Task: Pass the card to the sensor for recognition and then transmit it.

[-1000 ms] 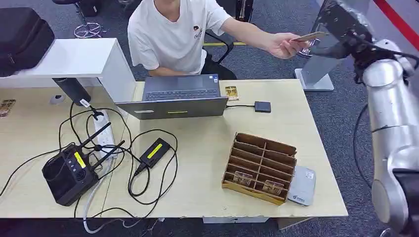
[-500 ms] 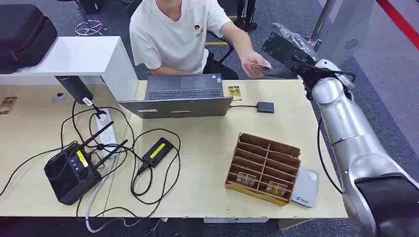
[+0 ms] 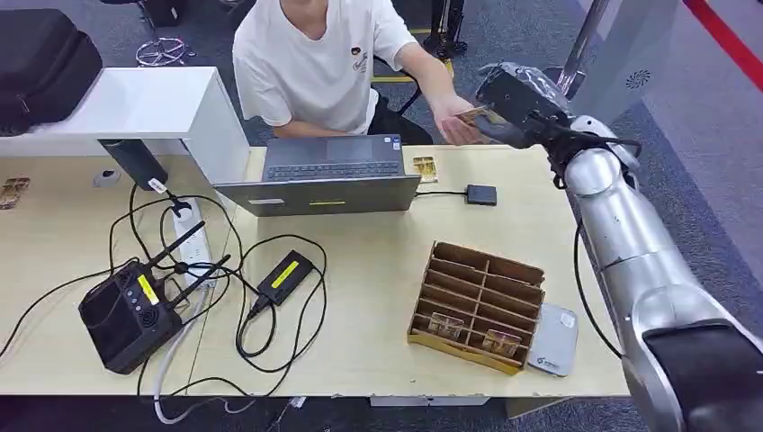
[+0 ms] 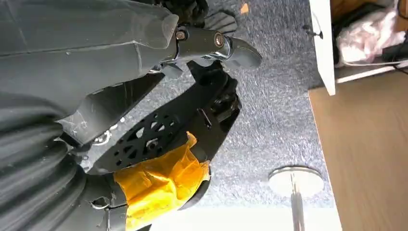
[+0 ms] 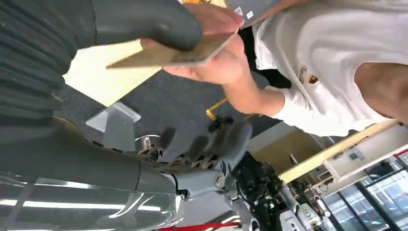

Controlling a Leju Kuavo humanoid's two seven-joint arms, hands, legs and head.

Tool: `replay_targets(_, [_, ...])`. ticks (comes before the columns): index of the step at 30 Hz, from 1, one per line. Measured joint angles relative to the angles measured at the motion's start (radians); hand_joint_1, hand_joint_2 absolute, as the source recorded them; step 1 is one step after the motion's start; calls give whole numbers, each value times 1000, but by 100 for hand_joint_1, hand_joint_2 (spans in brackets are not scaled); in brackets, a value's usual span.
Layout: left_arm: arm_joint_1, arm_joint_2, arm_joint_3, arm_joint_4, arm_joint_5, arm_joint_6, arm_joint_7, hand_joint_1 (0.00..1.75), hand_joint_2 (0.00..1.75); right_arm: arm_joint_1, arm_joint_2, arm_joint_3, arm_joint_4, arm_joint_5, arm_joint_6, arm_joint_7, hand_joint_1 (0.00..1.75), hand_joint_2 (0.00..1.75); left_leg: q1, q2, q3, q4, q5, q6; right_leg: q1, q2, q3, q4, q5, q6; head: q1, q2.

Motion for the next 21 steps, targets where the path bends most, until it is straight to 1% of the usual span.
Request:
replay_targets(9, [1, -3, 12, 8, 10, -17, -3, 0, 175, 4, -3, 0, 0, -10, -3, -9, 175, 175, 1, 1, 0, 0, 0, 0, 0, 1, 0, 0, 0, 0, 0, 0])
replay_targets(17, [0, -8, 25, 14, 17, -17, -3, 0, 175, 18, -12, 0, 0, -21, -7, -23, 175, 175, 1, 1, 1, 0, 0, 0, 0, 1, 0, 0, 0, 0, 0, 0])
replay_targets(21, [0, -11, 32, 17, 18, -5, -7, 0, 175, 30, -19, -2, 0, -23, -19, -31, 175, 175, 1, 1, 1, 0, 0, 0, 0, 1, 0, 0, 0, 0, 0, 0])
